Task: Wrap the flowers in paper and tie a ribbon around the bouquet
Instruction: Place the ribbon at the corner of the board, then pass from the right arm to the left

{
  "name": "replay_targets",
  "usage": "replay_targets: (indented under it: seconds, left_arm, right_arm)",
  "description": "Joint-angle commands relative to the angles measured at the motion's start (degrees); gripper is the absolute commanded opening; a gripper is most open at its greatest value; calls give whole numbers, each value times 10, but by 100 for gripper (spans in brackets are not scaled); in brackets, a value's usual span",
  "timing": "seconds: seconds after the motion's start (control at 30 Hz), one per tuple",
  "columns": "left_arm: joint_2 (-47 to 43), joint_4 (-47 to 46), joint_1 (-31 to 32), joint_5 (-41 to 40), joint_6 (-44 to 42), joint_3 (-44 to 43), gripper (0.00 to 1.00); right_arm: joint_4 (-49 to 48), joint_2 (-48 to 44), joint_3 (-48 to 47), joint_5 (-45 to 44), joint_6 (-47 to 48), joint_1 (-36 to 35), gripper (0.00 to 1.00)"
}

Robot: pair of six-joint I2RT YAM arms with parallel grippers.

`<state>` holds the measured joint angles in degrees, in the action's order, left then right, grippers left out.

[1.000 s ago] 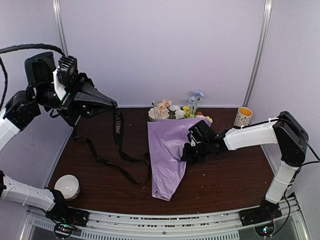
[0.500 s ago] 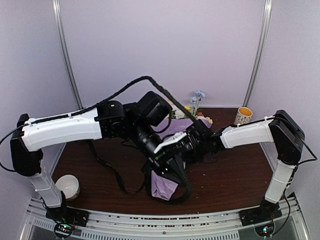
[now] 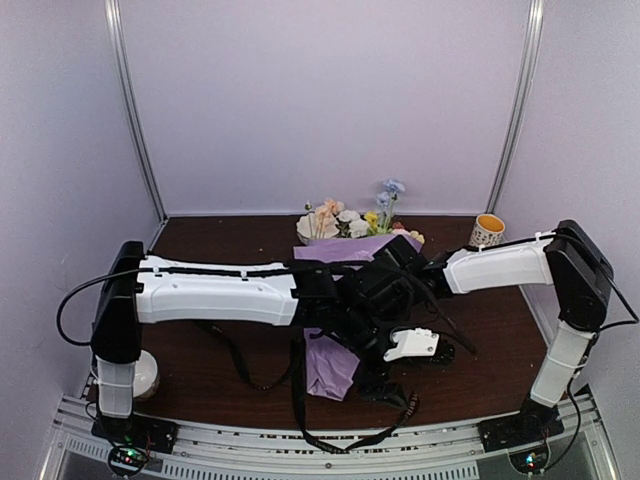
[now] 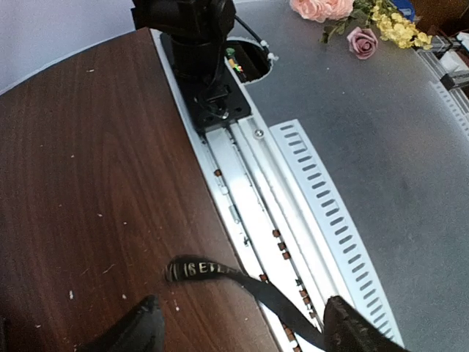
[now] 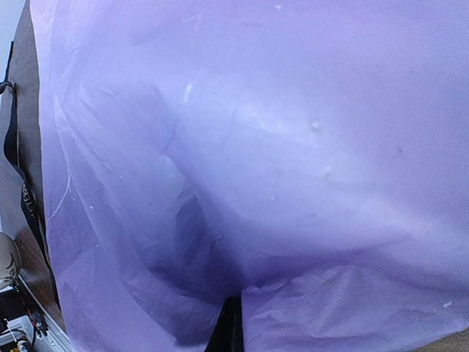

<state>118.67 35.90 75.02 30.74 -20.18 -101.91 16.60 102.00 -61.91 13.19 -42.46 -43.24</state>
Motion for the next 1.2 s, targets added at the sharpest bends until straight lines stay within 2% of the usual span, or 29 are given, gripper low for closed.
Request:
replay_targets:
  seconds: [0.0, 0.13, 0.23, 0.27, 0.37, 0.4, 0.47, 0.57, 0.63, 0.8, 0.9, 1.17]
  left_arm:
    - [-94, -69, -7, -34, -17, 35, 96]
    - [-151, -121, -58, -12, 33, 100, 98]
    - [-177, -166, -129, -40, 154, 149, 97]
    - [-183, -176, -159, -53, 204, 164, 93]
    - [-182, -168, -266, -95, 372, 213, 60]
    - [-177, -167, -297, -93, 408, 233, 54]
    - [-172, -202, -343, -96, 464, 288, 56]
    - [-157, -257, -378, -102, 512, 338, 71]
    - [-133, -260, -385, -93, 511, 334, 78]
    - [-63, -240, -386, -86, 508, 304, 85]
    - [-30, -242, -389, -64, 516, 297, 84]
    - [28, -249, -389, -18, 530, 272, 70]
  right_arm:
    - [5, -28, -9, -21, 0, 4, 0]
    - [-12, -27, 0, -14, -13, 4, 0]
    - [-21, -25, 4, -10, -17, 4, 0]
    - [-24, -26, 5, -8, -20, 4, 0]
    - [-40, -27, 17, -2, -30, 4, 0]
    - [-45, -27, 20, -1, -33, 4, 0]
    - [-51, -26, 22, 2, -36, 4, 0]
    - [-54, -24, 23, 3, -39, 4, 0]
    - [-56, -23, 25, 3, -41, 4, 0]
    - [-55, -20, 23, 3, -42, 4, 0]
    - [-52, -18, 20, 0, -40, 4, 0]
    - [-44, -15, 7, 3, -35, 4, 0]
